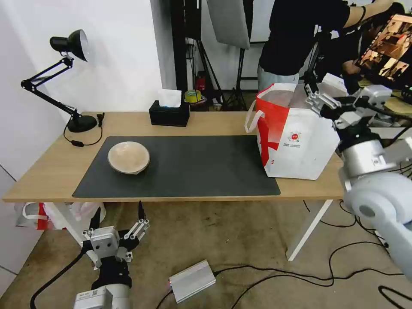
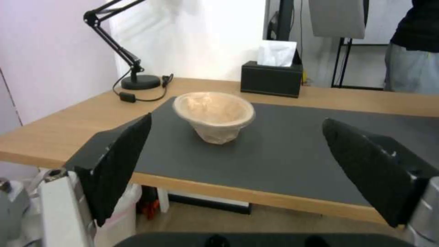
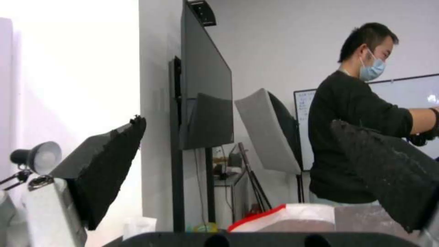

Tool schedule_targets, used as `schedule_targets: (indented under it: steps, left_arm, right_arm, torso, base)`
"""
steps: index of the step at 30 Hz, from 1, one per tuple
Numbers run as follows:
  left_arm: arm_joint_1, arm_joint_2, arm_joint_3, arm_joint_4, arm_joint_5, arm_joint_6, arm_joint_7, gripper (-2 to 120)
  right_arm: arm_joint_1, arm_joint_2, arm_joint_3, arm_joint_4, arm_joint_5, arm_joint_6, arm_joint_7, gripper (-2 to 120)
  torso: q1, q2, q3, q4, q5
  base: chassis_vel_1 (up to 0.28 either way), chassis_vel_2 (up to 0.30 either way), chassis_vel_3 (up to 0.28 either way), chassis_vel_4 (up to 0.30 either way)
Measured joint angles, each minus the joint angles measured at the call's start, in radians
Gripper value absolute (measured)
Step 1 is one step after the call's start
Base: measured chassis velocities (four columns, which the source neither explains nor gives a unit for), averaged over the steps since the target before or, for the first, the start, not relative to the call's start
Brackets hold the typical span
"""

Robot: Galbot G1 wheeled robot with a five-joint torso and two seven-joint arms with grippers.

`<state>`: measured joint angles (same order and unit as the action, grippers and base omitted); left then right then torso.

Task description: Pick up the trash from the table and place it into the takeout bag.

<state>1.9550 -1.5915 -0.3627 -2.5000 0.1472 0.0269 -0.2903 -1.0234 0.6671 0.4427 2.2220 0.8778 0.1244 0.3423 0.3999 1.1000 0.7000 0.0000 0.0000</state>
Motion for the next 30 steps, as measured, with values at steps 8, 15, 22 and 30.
schedule_targets:
  steps: [8,15,22,30]
  left_arm:
    - [0.003,0.000,-0.008,0.000,-0.001,0.000,0.000,100]
    - [0.006,0.000,-0.009,0.000,-0.001,-0.001,0.000,100]
    - [0.007,0.000,-0.009,0.000,-0.001,-0.001,0.000,100]
    - [0.010,0.000,-0.010,0.000,-0.001,-0.005,0.000,100]
  right_arm:
    - [-0.154,0.052,0.004,0.096,-0.090,0.004,0.047,100]
    - [-0.253,0.085,0.016,0.137,-0.146,0.022,0.055,100]
    - [-0.318,0.104,0.018,0.150,-0.197,0.041,0.055,100]
    - [-0.407,0.135,0.009,0.176,-0.269,0.054,0.059,100]
  torso:
    - [0.000,0.000,0.000,0.0001,0.0000]
    - [0.000,0.000,0.000,0.0000,-0.0001]
    - [0.000,0.000,0.000,0.0001,0.0000]
    - [0.000,0.000,0.000,0.0000,0.0000]
  base:
    - [0.000,0.000,0.000,0.000]
    - [0.000,0.000,0.000,0.000]
    - [0.000,0.000,0.000,0.000]
    - [0.000,0.000,0.000,0.000]
